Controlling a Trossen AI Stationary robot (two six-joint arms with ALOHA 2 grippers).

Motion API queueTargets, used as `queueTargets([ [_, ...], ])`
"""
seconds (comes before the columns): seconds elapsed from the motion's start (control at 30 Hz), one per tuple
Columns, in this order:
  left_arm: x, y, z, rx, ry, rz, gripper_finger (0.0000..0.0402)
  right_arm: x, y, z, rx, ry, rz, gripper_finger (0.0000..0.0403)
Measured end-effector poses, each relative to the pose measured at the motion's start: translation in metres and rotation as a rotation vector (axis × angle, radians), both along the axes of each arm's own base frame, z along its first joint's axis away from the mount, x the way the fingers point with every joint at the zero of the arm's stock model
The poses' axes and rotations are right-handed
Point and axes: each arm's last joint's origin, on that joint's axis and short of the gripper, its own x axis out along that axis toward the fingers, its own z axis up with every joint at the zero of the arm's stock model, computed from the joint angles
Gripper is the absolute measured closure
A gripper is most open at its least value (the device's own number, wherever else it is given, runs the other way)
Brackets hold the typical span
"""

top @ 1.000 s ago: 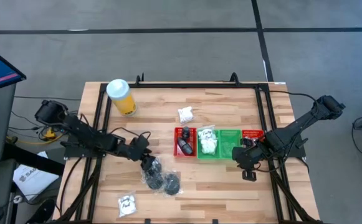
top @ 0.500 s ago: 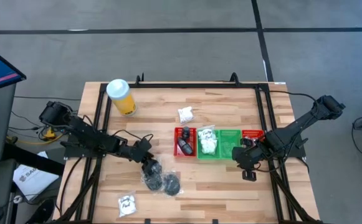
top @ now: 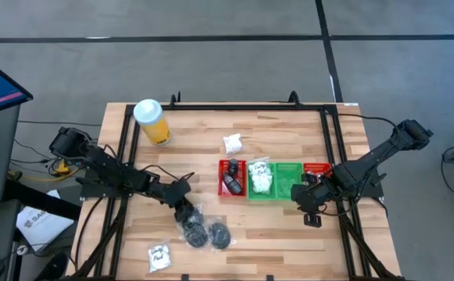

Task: Pick & Place Travel size toiletries
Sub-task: Put the black hairbrush into the right green bin

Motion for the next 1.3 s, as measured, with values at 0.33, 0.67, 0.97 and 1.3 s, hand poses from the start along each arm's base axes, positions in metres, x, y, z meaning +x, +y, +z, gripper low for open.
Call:
queueTargets([
  [0.33, 0.001, -0.001, 0.002, 0.003, -0.024, -0.026, 0.0401, 0.0, 0.0, 0.0, -0.003, -0.001, 0.006, 0.0337],
  [0.67, -0.002, 0.001, 0.031, 0.002, -0.175, -0.024, 0.0401, 0.0, 0.0, 0.0, -0.003, -0.001, 0.006, 0.0337],
  [0.97, -0.007, -0.002, 0.057, 0.037, -0.342, -0.001, 0.0401, 0.0, 0.0, 0.0, -0.003, -0.002, 0.007, 0.0337],
  [1.3, -0.004, -0.008, 0.073, 0.102, -0.519, 0.023, 0.0401, 0.005, 0.003, 0.003, 0.032, -0.063, 0.009, 0.0337],
])
